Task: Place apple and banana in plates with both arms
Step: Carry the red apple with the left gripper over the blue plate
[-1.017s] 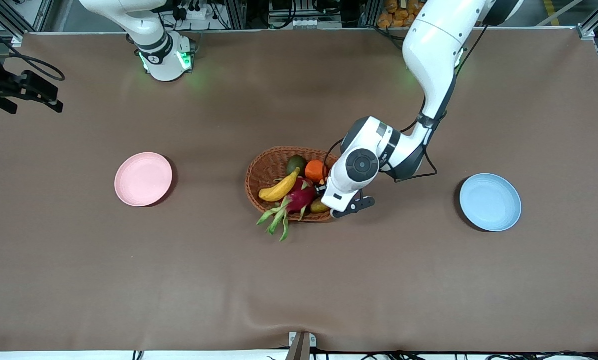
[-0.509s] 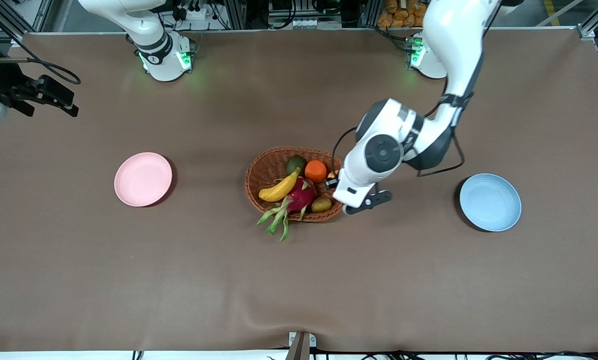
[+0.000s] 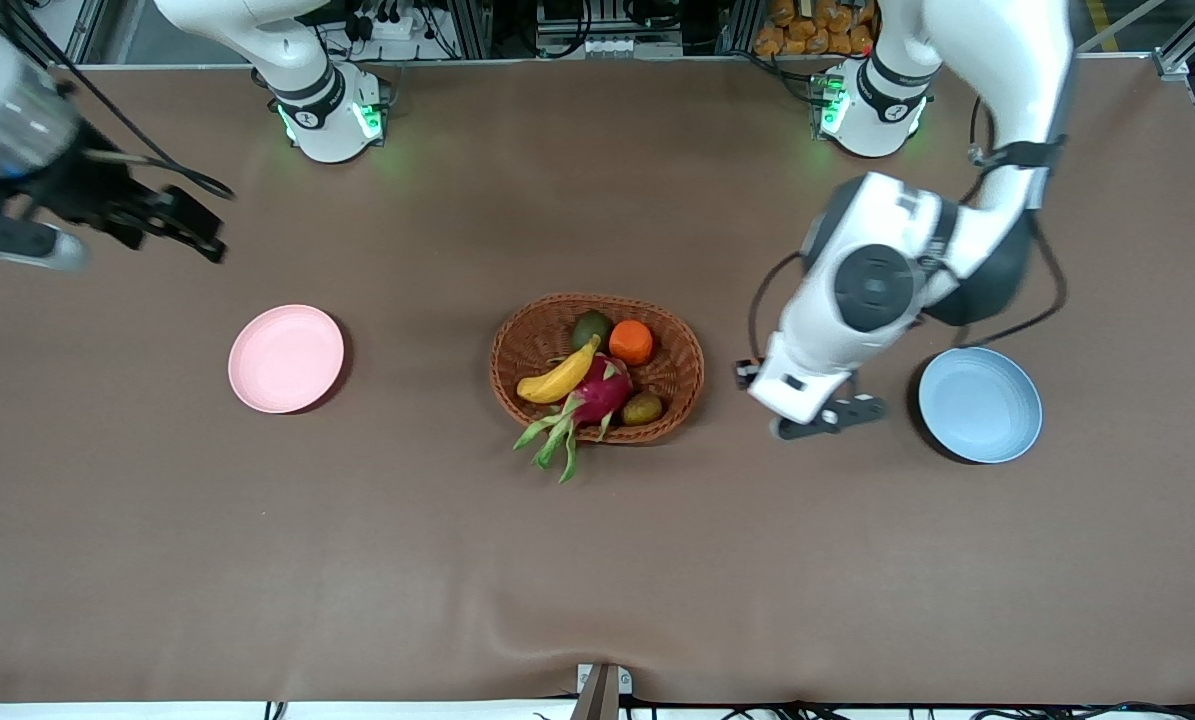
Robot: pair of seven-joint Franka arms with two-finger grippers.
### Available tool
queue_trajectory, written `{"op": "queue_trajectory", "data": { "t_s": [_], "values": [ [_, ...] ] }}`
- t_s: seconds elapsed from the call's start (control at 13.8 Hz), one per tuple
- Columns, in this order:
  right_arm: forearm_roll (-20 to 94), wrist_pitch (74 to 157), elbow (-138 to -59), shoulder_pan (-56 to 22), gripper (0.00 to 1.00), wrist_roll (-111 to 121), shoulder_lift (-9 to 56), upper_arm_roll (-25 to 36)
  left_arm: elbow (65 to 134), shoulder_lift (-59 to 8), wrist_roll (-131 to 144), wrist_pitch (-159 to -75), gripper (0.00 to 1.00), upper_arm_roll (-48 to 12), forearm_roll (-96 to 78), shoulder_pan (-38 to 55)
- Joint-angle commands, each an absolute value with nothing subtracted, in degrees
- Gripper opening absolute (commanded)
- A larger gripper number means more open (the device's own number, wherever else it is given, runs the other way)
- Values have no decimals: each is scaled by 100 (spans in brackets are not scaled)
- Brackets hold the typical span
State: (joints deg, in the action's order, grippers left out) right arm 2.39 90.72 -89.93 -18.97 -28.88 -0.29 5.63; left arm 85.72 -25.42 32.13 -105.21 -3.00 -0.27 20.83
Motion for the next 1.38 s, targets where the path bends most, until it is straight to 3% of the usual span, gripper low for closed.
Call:
{"op": "queue_trajectory", "data": {
  "t_s": [0.0,0.51,0.94,1.16,1.31],
  "values": [
    [63,9421,-8965,-2503,100,-4127,377,606,8789,-2268,2306,-10424,14,-378,105,1410],
    [-642,10256,-8939,-3778,100,-5887,1677,606,9332,-2022,275,-10703,13,-387,132,28],
    [-554,11019,-8859,-4104,100,-7116,2346,598,11081,-1881,-589,-12706,13,-387,254,-772],
    [-545,11452,-8745,-4192,98,-7741,2636,580,11609,-1916,-921,-13498,14,-387,378,-1045],
    [-249,11705,-8631,-4263,90,-8154,2847,571,11672,-1951,-1107,-13588,14,-387,378,-1169]
  ]
}}
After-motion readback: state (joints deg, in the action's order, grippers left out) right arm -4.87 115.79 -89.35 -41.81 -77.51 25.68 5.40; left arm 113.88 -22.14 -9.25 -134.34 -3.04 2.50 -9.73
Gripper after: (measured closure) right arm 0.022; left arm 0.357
